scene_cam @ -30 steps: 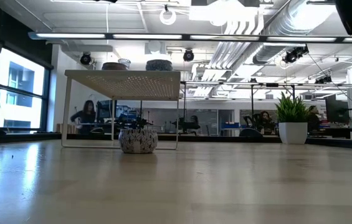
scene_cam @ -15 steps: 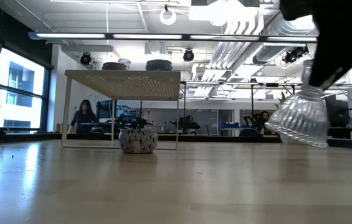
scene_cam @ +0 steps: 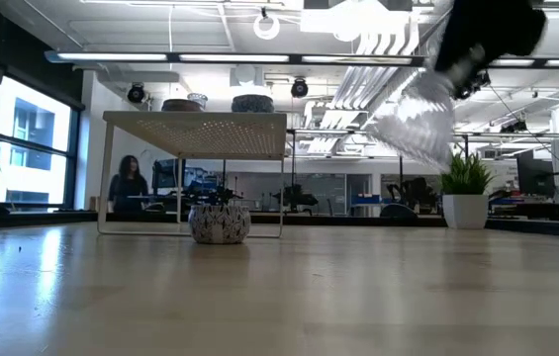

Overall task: Pick & Place candle stick holders
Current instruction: Put the transparent candle holder on the shelf

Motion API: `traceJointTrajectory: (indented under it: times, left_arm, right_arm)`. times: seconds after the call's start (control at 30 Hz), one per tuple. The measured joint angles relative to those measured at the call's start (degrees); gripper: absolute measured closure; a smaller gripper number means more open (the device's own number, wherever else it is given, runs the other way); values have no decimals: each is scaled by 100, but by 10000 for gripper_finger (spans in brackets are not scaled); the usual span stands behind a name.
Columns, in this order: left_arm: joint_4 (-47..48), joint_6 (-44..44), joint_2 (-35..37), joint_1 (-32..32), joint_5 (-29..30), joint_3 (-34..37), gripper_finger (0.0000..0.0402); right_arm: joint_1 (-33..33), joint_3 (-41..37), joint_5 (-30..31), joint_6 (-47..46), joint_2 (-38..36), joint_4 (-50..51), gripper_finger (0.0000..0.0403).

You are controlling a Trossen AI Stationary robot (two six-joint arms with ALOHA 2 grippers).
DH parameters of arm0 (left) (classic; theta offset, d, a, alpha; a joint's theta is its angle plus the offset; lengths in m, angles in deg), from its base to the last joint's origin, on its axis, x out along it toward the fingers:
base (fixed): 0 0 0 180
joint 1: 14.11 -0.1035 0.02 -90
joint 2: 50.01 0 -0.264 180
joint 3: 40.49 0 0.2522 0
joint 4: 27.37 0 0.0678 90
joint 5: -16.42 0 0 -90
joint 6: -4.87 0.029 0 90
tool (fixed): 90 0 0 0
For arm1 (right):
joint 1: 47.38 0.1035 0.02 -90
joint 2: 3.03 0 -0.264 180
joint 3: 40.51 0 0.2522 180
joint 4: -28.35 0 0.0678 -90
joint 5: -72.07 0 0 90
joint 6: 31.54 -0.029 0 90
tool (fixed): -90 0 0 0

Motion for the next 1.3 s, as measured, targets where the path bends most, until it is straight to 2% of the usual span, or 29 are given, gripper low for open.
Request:
traceJointTrajectory:
  times: [0.2,0.37,0.5,0.63,0.87,1.1,1.3]
  left_arm:
    - [253,-1,121,0,547,2,8]
    - [354,1,121,-1,651,2,8]
    - [-113,213,121,-2,629,2,8]
    - [-517,458,155,0,517,2,8]
    - [-348,441,287,-2,950,2,8]
    - [-240,410,519,-2,968,9,8]
    - [-250,471,741,-2,1747,9,8]
  right_arm:
    - [-6,941,672,603,-30,648,246]
    - [-80,1823,1321,1217,-30,1227,246]
    - [-432,2441,1467,2047,-37,1382,246]
    - [-1056,2937,1181,2948,-37,1373,246]
    - [-2360,3620,427,4168,-37,1358,246]
    - [-3565,3831,-679,4986,-18,947,246]
    - [-4137,3831,-1525,5586,196,314,246]
